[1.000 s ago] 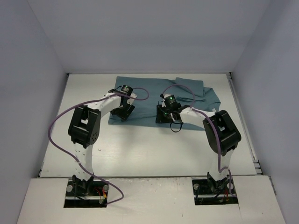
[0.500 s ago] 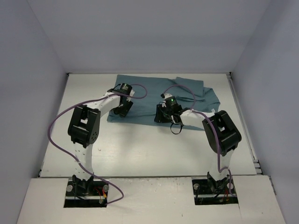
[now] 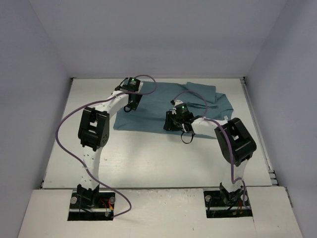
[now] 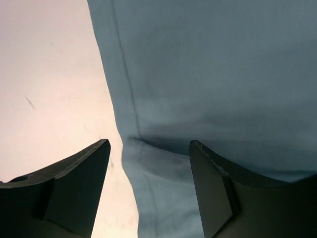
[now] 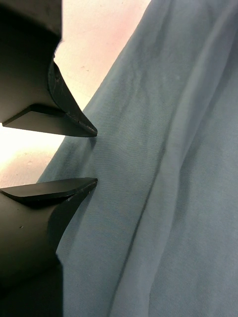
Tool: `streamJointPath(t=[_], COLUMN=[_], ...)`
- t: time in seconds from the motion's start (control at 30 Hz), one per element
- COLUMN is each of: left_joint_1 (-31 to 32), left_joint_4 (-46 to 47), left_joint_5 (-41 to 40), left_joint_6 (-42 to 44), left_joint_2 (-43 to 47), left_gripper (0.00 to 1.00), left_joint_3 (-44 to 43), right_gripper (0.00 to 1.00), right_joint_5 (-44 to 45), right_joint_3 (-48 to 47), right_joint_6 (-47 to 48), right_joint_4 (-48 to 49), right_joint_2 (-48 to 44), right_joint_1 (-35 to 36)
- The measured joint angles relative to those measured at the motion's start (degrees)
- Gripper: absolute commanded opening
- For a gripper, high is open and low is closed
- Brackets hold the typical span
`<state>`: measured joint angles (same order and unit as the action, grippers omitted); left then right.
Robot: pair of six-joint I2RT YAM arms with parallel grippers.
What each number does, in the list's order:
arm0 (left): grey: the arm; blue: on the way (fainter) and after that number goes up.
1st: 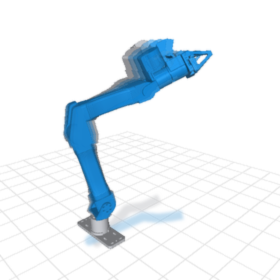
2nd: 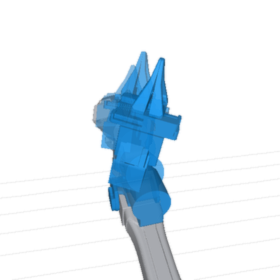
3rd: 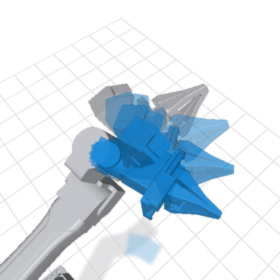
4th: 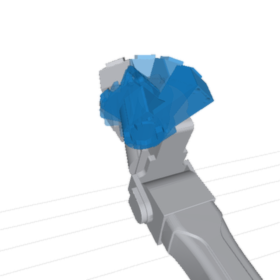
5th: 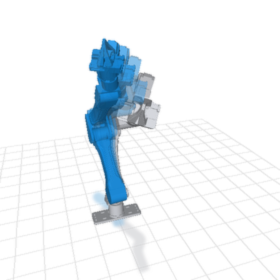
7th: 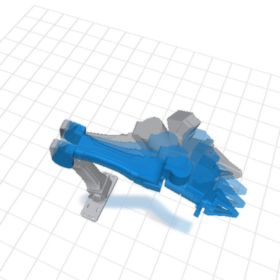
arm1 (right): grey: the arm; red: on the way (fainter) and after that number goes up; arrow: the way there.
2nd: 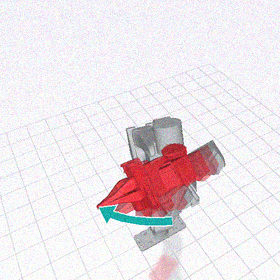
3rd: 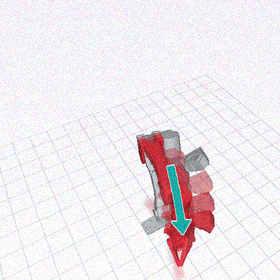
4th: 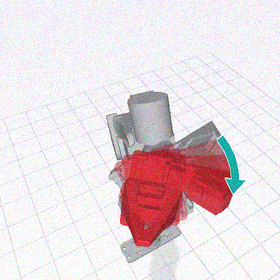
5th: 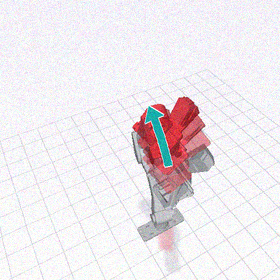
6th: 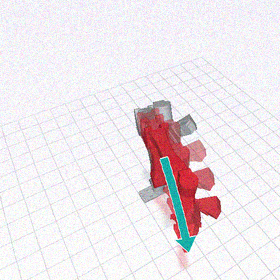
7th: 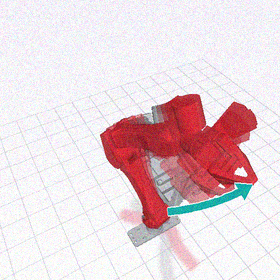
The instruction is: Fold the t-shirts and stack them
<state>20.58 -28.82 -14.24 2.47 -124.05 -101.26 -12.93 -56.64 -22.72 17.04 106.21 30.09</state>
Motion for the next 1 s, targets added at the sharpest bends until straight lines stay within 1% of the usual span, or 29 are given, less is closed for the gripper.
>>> streamJointPath(t=[0.13,0.27,0.4,0.5,0.57,0.67,0.77,0.9,1.0], left_joint_1=[-1.51,-2.79,-3.22,-2.39,-1.72,-1.17,-1.27,-2.19,-3.38], left_joint_4=[-0.01,-0.06,-0.2,0.27,0.39,0.87,0.73,0.28,0.22], left_joint_5=[1.39,2.39,4.8,6.78,7.74,8.89,9.96,11.22,12.3], left_joint_6=[-1.33,-3.18,-7.07,-11.0,-13.54,-16.99,-19.35,-21.46,-22.74], left_joint_2=[-2.79,-0.87,7.94,16.49,20.8,23.0,21.16,16.87,15.72], left_gripper=[0.63,0.63,0.63,0.63,0.63,0.63,0.63,0.63,0.63], left_joint_3=[-4.88,-6.45,-1.81,4.47,8.45,14.28,19.04,22.46,23.58], right_gripper=[0.36,0.36,0.37,0.37,0.37,0.37,0.37,0.36,0.36], right_joint_5=[-0.02,0.0,0.94,2.76,3.46,4.52,6.18,8.33,9.25], right_joint_3=[0.02,-0.31,-2.32,-3.71,-5.08,-6.53,-6.27,-2.86,0.7], right_joint_6=[0.09,0.43,2.01,3.51,4.24,4.75,4.66,3.06,1.62], right_joint_4=[-0.04,-1.14,-6.36,-11.37,-13.83,-15.83,-17.49,-19.37,-20.82], right_joint_2=[-0.09,-0.28,-0.71,-2.26,-3.83,-6.79,-10.2,-15.02,-17.2], right_joint_1=[0.02,0.02,0.06,-0.33,-1.79,-7.43,-14.73,-24.92,-31.77])
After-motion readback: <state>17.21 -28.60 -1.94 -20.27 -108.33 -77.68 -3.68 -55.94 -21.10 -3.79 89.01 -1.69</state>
